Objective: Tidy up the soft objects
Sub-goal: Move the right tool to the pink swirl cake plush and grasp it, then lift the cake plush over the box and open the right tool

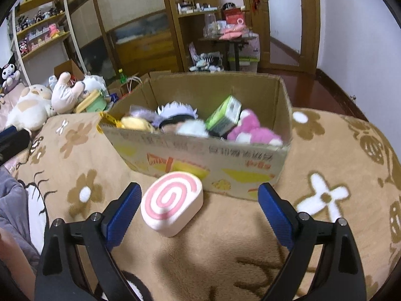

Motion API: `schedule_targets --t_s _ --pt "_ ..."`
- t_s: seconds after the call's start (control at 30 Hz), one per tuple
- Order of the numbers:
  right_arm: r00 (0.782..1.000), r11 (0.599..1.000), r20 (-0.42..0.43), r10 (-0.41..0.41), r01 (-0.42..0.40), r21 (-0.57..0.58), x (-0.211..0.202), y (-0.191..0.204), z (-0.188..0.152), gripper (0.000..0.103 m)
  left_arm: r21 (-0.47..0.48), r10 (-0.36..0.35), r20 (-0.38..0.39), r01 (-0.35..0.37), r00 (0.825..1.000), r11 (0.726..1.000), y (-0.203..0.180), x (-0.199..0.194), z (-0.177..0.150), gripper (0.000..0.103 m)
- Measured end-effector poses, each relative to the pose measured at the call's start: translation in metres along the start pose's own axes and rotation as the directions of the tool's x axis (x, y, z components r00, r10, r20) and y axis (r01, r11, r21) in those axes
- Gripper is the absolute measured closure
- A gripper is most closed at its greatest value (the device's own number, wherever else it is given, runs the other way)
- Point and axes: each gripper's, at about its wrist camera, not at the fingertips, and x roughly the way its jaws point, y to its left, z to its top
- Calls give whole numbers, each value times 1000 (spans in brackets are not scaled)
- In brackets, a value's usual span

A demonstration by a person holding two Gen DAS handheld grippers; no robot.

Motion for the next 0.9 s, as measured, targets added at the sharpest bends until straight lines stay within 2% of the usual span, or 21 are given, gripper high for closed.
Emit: schedule_targets --t_s 0.3,0.37,0.43,0.47,0.53,0.57,0.6,0.7,0.9 --pt "998 1000 -56 23 -22 10 35 2 -13 5 -20 -20 10 21 1000 1000 -1 4 2 8" --pt "997 1000 -71 10 -8 28 39 1 -14 16 -20 -27 11 27 1000 999 0 5 2 8" --pt "993 997 -101 55 -49 56 45 -1 -16 41 -17 -24 13 25 1000 1000 -2 5 2 8" --pt "990 995 -116 76 -68 67 48 -1 -17 45 -13 -24 14 24 1000 1000 -3 6 2 8" --pt "985 994 -143 98 -91 59 53 5 -20 71 -5 -22 18 22 1000 1000 -5 6 2 8" --pt "983 994 -153 102 -95 48 54 8 -21 73 -2 -21 20 21 1000 1000 -6 6 2 8" --pt "984 996 -156 90 -85 35 54 10 -22 81 1 -20 23 20 1000 1000 -6 6 2 8" --pt "986 997 -148 75 -74 9 49 15 -23 86 15 -13 32 13 999 1000 -8 5 2 8" --pt "996 999 -85 37 -39 -32 18 18 -17 87 5 -8 59 8 998 1000 -7 0 2 8"
